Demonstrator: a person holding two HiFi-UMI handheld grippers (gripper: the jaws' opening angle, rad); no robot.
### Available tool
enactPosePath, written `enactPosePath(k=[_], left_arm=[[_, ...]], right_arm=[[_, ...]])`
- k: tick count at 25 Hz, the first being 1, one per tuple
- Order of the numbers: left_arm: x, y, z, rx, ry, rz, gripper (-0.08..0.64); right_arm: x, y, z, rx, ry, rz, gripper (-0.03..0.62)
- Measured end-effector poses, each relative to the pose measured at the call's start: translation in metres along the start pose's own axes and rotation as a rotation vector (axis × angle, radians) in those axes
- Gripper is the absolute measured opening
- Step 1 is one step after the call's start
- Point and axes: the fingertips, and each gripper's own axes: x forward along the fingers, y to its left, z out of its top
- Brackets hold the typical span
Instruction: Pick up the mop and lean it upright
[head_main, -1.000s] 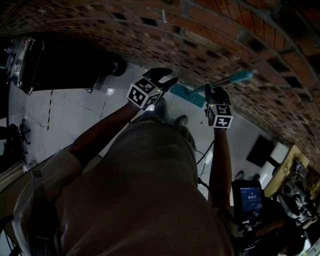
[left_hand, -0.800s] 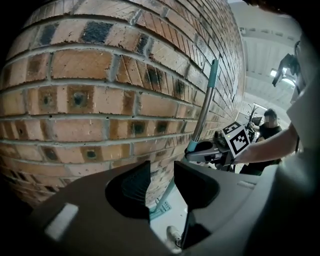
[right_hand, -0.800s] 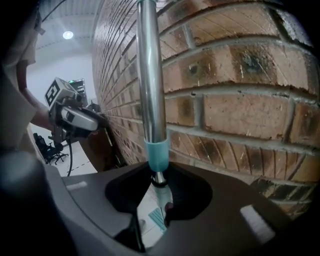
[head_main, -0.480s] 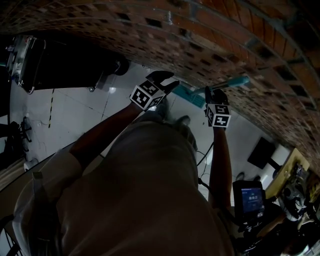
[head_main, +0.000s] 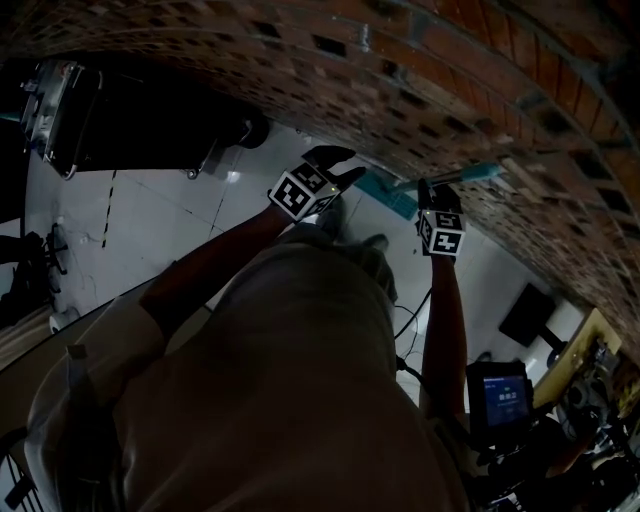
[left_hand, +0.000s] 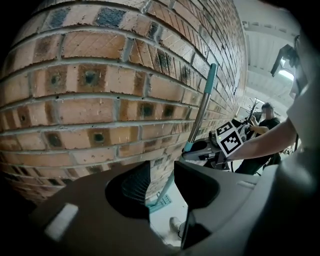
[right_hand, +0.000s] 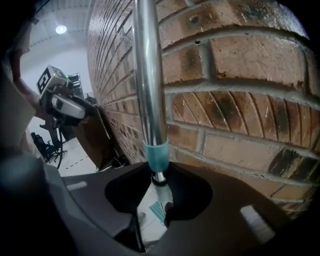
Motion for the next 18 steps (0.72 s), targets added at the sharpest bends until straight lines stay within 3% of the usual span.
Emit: enactPosePath(k=[18], left_arm=[[0.012,0.012,-0.036,0.008,0.098,0.001,0.169]], right_arm=[[0.037,-0.004,-0.039,0.003,0.056,0.018,0.104]])
